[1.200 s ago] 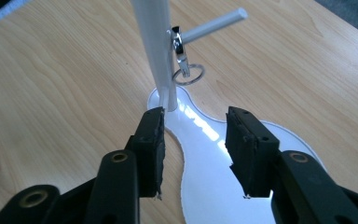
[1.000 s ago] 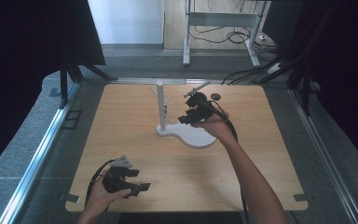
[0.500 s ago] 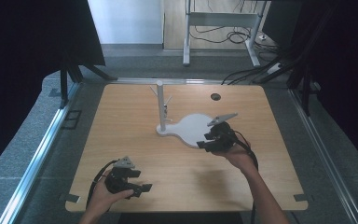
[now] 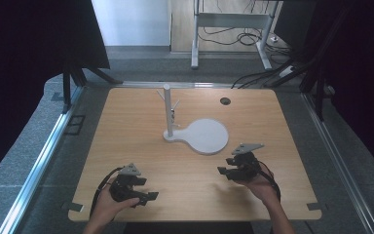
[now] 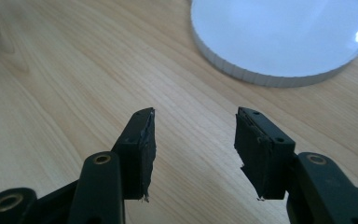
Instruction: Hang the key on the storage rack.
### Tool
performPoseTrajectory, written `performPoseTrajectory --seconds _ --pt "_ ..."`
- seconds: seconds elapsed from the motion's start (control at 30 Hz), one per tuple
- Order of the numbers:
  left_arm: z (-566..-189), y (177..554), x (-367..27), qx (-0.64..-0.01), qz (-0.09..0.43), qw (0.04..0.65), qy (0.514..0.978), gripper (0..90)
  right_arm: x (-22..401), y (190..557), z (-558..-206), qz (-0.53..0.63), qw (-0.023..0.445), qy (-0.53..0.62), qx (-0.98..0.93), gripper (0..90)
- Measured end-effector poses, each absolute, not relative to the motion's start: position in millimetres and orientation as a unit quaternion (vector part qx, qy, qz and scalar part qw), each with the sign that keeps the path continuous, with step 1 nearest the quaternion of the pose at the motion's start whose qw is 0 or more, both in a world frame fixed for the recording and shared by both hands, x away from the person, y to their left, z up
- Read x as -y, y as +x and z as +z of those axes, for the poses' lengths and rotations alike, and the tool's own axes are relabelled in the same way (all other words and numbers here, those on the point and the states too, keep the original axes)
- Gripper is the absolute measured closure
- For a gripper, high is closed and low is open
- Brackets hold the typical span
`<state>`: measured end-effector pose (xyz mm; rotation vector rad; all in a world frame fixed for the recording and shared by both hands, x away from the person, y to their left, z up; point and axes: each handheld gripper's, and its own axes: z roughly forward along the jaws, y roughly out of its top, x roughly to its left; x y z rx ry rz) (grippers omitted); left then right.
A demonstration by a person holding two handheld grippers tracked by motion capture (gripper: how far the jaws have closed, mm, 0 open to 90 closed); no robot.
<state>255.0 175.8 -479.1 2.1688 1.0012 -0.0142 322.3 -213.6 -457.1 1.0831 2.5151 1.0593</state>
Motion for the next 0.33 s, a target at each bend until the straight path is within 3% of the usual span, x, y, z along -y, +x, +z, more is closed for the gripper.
performPoseTrajectory --seconds 0.33 --pt "-476 257 -177 -0.389 -0.006 0.375 0.841 23.9 239 315 -466 0.390 0.099 0.393 -0.827 43.1"
